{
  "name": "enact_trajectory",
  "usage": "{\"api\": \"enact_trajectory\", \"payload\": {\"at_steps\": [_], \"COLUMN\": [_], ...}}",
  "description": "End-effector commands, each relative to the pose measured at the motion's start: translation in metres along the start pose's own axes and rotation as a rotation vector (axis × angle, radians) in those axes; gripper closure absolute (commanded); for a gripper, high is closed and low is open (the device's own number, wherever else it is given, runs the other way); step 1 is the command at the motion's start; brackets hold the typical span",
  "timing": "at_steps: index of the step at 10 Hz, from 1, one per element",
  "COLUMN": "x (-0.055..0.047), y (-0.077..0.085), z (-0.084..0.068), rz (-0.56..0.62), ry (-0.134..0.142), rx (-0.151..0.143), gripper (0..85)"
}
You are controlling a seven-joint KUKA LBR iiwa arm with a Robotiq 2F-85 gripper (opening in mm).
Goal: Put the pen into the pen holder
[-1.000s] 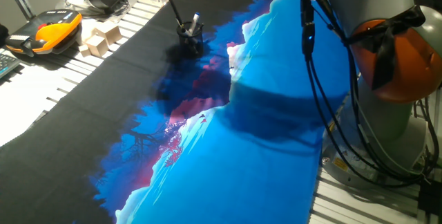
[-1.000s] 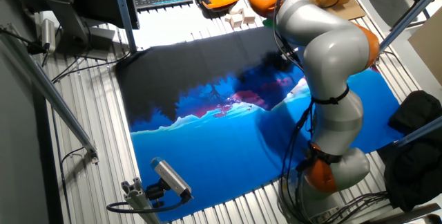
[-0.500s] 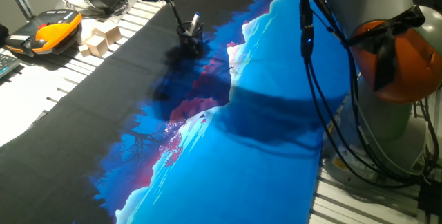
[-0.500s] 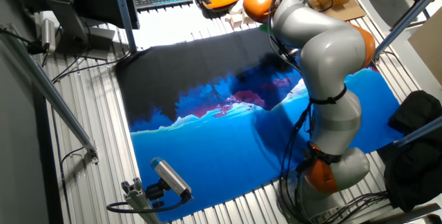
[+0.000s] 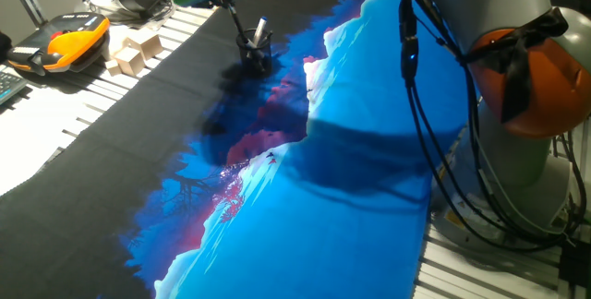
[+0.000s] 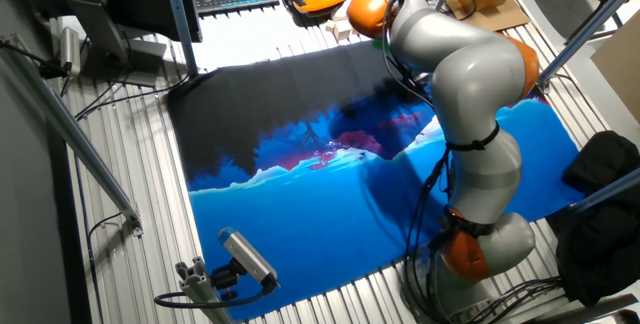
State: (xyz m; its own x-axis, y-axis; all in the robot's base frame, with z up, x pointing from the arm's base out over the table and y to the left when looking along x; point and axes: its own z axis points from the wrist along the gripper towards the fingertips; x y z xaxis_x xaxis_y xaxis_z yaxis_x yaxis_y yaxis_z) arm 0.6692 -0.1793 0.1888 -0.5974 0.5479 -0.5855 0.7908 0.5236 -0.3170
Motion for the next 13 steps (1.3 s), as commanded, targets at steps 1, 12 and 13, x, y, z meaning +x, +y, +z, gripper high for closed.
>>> {"api": "enact_trajectory", "payload": {"at_steps": [1, 12, 13], "x": [0.003, 0.032, 0.032], "y": [-0.001, 0.002, 0.002], "z": [0.001, 0.015, 0.016], "rz": [0.004, 0.028, 0.024], "ry": [-0.005, -0.017, -0.017], "rx": [0.01, 0.023, 0.016], "gripper": [85.0, 85.0, 85.0]}}
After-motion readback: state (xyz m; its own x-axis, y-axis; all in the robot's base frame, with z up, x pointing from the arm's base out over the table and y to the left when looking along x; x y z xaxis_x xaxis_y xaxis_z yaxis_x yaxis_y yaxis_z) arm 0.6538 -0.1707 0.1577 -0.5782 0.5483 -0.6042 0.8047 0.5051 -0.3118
